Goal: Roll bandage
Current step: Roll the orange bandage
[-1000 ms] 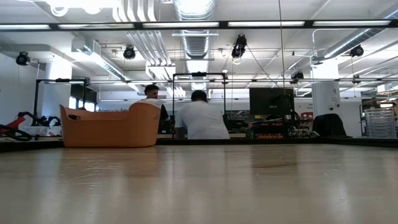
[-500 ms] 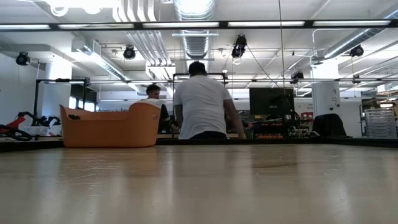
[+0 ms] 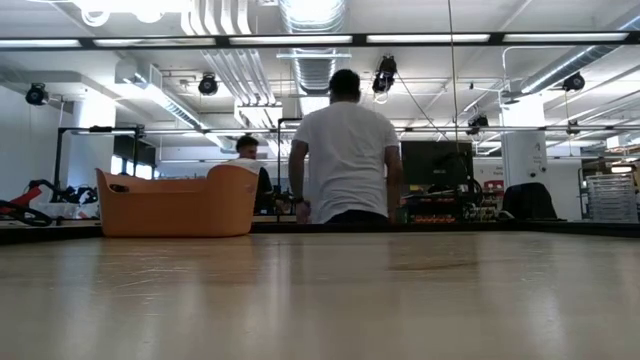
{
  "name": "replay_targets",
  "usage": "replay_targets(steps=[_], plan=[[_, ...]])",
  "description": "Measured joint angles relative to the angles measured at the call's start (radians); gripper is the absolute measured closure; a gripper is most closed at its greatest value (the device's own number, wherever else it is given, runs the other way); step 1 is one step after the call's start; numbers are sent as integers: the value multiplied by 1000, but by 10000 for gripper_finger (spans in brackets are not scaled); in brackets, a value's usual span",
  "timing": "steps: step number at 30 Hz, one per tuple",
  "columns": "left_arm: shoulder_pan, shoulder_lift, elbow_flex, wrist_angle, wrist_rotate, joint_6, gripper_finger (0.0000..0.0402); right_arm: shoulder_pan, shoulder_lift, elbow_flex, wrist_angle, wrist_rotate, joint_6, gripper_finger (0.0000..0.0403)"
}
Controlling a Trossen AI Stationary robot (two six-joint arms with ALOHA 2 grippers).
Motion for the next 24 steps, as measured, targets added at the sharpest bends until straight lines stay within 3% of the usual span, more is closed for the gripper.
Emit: replay_targets(steps=[7, 16, 21, 24], plan=[[1, -19, 0, 66, -1, 22, 392, 1, 5, -45, 2, -8, 78, 403], [13, -27, 0, 162, -42, 87, 392, 1, 28, -97, 46, -107, 231, 403], [33, -24, 0, 181, -191, 135, 392, 1, 63, -97, 120, -109, 306, 403], [50, -23, -1, 180, -215, 137, 392, 0, 69, -97, 137, -109, 320, 403]])
